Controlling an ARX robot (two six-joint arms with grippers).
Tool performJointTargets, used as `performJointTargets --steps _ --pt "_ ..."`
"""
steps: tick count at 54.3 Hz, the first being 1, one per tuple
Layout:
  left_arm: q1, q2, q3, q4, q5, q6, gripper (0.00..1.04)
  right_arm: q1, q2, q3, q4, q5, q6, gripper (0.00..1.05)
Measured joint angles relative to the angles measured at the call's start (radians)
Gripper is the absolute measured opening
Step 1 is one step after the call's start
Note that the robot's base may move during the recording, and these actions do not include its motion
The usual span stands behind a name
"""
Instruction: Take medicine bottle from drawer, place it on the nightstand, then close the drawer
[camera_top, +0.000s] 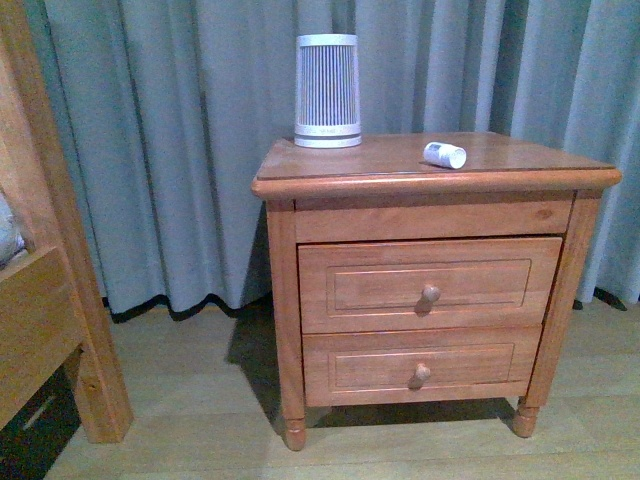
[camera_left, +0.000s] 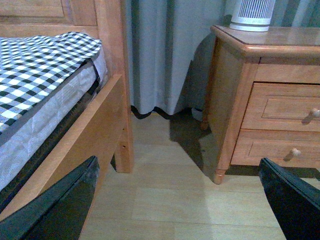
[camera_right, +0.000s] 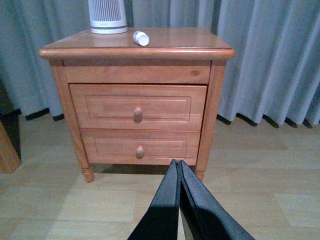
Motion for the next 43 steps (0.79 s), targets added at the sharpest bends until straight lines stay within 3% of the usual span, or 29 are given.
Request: performJointTargets --steps 24,43 --pt "0.0 0.0 0.0 0.0 0.0 0.0 0.98 0.0 -0.053 -0.05 0.005 0.0 -0.001 0.03" --pt "0.0 0.0 0.0 0.0 0.0 0.0 0.98 0.0 -0.054 -0.05 0.005 0.0 -0.003 0.76"
